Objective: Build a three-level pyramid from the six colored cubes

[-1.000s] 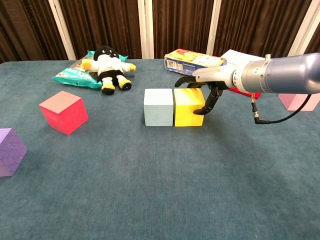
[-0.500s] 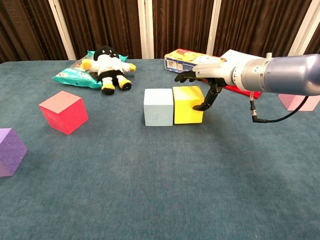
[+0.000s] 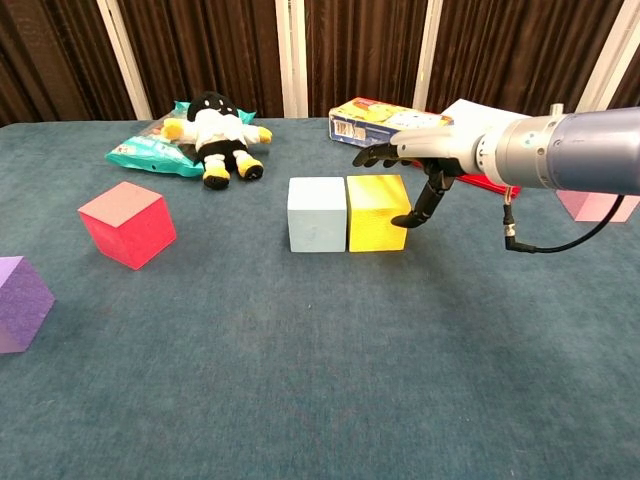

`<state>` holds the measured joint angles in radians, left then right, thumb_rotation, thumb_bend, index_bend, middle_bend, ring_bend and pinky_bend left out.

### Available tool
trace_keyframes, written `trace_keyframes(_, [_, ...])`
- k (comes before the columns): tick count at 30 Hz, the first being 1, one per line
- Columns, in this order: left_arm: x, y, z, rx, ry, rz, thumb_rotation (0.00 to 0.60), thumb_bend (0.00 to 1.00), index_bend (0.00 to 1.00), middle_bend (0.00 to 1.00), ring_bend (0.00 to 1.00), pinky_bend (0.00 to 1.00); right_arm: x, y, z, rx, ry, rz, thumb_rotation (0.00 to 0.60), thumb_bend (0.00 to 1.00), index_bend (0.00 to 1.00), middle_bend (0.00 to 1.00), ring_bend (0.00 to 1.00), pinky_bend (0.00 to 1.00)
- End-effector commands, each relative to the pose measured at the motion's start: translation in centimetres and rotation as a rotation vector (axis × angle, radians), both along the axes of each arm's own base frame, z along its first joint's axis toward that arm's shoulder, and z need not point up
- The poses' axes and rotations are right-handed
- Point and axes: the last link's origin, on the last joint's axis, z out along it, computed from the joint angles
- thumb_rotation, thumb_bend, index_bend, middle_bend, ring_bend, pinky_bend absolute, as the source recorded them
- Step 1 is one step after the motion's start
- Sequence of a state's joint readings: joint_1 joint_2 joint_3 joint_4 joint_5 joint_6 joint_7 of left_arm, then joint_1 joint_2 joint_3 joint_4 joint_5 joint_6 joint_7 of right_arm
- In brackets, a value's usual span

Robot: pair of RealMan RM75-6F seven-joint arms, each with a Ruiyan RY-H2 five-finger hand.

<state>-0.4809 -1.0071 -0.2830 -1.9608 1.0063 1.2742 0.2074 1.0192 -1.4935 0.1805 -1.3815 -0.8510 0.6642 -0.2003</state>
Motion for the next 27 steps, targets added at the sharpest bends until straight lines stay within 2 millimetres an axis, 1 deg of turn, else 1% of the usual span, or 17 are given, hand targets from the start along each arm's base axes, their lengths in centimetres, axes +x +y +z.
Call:
trace_keyframes(1, [0.1, -0.1, 0.1, 0.001, -0.005, -0.003, 0.6, 0.08, 0.0, 0.01, 0.0, 0.0, -0.3, 0.4, 0.6, -0.015, 0.003, -0.009, 0.6, 0.38, 0.0, 0.02, 0.0, 0.0])
trace_keyframes(7, [0.2, -0.2, 0.2, 0.0, -0.015, -0.008, 0.6, 0.08, 0.0, 0.01, 0.0, 0.0, -0.8, 1.2, 2.0, -0.047, 0.017, -0.029, 0.6, 0.38, 0.0, 0.02, 0.0, 0.0])
trace_keyframes(11, [0.3, -0.3, 0.2, -0.004, -0.018, -0.014, 0.6, 0.08, 0.0, 0.01, 0.0, 0.0, -1.7, 1.8, 3.3, -0.073, 0.041, -0.056, 0.6, 0.38, 0.0, 0.02, 0.0, 0.0])
trace_keyframes(15, [0.5, -0.4, 0.3, -0.002, -0.019, -0.02, 0.6, 0.08, 0.0, 0.01, 0.0, 0.0, -2.6, 2.4, 4.1, -0.082, 0.081, -0.086, 0.6, 0.38, 0.0, 0.02, 0.0, 0.0])
trace_keyframes(19, [0.6, -0.5, 0.4, 0.002, -0.021, -0.024, 0.6, 0.08, 0.0, 0.01, 0.0, 0.0, -3.5, 3.1, 4.2, -0.068, 0.105, -0.12, 0.6, 0.38, 0.0, 0.02, 0.0, 0.0])
trace_keyframes(27, [0.7, -0.6, 0.2, -0.006, -0.02, -0.027, 0.6, 0.08, 0.0, 0.01, 0.0, 0.0, -4.3, 4.2, 3.3, -0.031, 0.152, -0.142, 0.6, 0.38, 0.0, 0.02, 0.0, 0.0])
